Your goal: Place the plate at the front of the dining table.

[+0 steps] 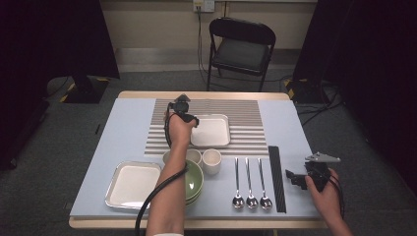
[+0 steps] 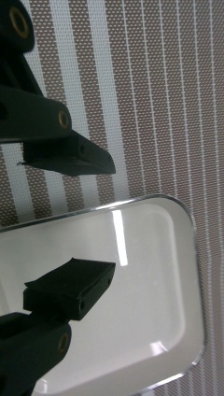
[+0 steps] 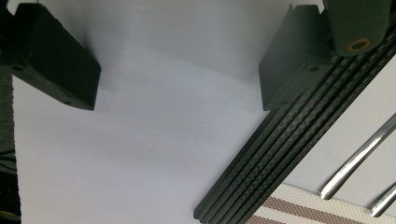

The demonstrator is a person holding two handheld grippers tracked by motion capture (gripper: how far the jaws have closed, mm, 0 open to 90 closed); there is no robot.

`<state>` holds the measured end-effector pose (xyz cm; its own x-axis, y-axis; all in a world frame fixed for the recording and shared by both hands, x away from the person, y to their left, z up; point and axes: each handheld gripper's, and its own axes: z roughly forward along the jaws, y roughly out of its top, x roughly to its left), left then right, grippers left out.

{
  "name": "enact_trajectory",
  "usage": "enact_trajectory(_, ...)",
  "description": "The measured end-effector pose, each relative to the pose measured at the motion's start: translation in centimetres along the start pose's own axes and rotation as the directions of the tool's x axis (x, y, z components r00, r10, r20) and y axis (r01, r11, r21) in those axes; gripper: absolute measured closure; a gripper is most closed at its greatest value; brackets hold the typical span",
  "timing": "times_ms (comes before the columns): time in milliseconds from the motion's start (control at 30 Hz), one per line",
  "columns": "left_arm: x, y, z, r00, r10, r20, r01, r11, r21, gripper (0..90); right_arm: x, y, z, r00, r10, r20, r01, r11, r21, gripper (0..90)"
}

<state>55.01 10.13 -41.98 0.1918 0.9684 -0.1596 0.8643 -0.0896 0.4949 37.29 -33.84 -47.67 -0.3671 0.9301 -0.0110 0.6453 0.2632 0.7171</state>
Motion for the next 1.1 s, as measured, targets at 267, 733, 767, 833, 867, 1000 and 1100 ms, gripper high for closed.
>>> enact_trajectory(267,0.5,-0.4,0.6,0.9993,0.038,0.005,-0.038,0.9989,0.027,40.5,0.0,0.0,0.0,1.0,0.0,-0.001,0.0,1.0,0.001,11.9)
enact_trajectory(733,0.9,-0.4,0.9,0.9968,0.074,-0.031,-0.071,0.9946,0.075,49.5,0.0,0.0,0.0,1.0,0.003,-0.002,-0.003,1.0,0.003,11.9)
enact_trajectory(767,0.9,-0.4,0.9,0.9968,0.074,-0.029,-0.072,0.9943,0.079,51.9,0.0,0.0,0.0,1.0,0.003,-0.001,-0.003,1.0,0.003,11.8)
enact_trajectory(833,0.8,-0.3,0.9,0.9972,0.07,-0.028,-0.068,0.9943,0.082,53.9,0.0,0.0,0.0,1.0,0.001,-0.001,-0.001,1.0,0.002,11.9)
enact_trajectory(867,0.7,-0.3,0.9,0.9975,0.064,-0.029,-0.062,0.9945,0.085,56.1,0.0,0.0,0.0,1.0,-0.002,-0.001,0.002,1.0,0.002,11.9)
enact_trajectory(1000,0.4,-0.1,1.1,0.997,0.071,-0.031,-0.068,0.9938,0.087,63.1,0.0,0.0,0.0,1.0,0.002,-0.001,-0.002,1.0,0.003,11.8)
enact_trajectory(1100,0.4,0.0,1.2,0.9982,0.054,-0.026,-0.052,0.9944,0.092,65.2,0.0,0.0,0.0,1.0,0.003,-0.002,-0.003,1.0,0.003,11.8)
